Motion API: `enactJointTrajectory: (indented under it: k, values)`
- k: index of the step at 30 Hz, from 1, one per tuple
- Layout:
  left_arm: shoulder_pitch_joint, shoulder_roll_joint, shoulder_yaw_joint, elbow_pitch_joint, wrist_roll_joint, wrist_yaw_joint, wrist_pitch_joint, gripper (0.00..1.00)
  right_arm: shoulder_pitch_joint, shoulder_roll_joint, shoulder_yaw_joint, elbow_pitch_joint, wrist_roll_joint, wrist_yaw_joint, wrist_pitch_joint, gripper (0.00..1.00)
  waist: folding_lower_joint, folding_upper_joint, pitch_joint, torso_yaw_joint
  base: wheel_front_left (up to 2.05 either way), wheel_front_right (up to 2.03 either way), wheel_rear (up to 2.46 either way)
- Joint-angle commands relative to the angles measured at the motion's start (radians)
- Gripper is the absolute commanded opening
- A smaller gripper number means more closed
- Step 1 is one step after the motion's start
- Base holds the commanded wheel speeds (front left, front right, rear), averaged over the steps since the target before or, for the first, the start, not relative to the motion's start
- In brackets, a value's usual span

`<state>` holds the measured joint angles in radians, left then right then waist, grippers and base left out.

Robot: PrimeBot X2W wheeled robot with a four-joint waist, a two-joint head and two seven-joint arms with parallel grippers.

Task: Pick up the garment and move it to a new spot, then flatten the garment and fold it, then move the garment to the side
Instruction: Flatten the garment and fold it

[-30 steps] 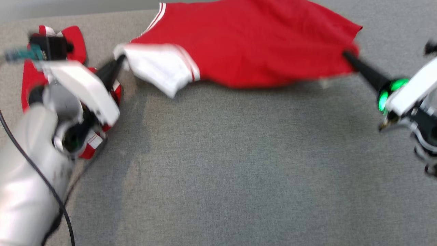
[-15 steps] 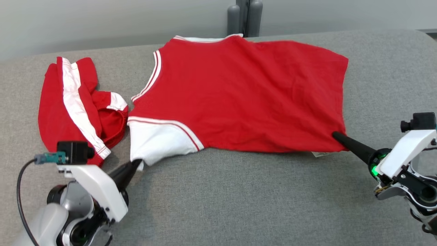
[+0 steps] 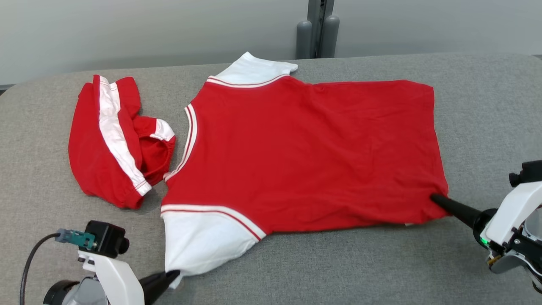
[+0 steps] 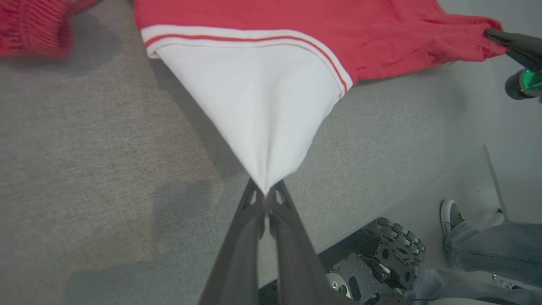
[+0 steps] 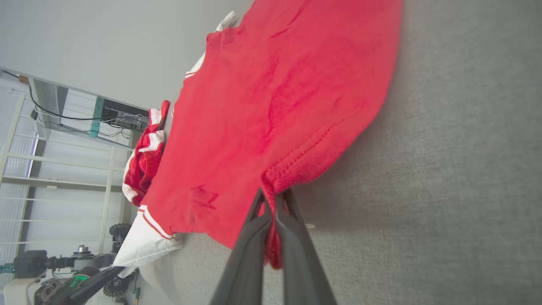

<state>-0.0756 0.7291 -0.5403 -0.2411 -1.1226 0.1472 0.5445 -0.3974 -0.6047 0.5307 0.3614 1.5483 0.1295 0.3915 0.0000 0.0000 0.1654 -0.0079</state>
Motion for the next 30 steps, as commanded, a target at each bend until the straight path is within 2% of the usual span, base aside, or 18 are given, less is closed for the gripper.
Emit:
enactJointTrajectory:
  k: [1, 8, 21, 30]
  values:
    - [0.012, 0.011, 0.000, -0.008, -0.009, 0.008, 0.009, 0.00, 0.014, -0.010, 0.003, 0.003, 0.005, 0.002, 0.012, 0.00, 0.0000, 0.0000, -0.005, 0.004, 0.00, 0.00, 0.00]
    - [0.079, 0.037, -0.029, -0.080, -0.051, 0.039, 0.072, 0.00, 0.066, -0.048, 0.029, 0.005, 0.038, 0.002, 0.101, 0.00, 0.0000, 0.0000, -0.025, 0.012, 0.00, 0.00, 0.00]
    - [0.170, 0.076, -0.039, -0.141, -0.104, 0.071, 0.114, 0.00, 0.172, -0.112, 0.009, -0.032, 0.048, 0.002, 0.099, 0.00, 0.0000, 0.0000, -0.027, 0.018, 0.00, 0.00, 0.00]
    - [0.162, 0.071, -0.030, -0.155, -0.109, 0.068, 0.106, 0.00, 0.198, -0.101, -0.002, -0.051, 0.037, 0.002, 0.065, 0.00, 0.0000, 0.0000, -0.021, 0.024, 0.00, 0.00, 0.00]
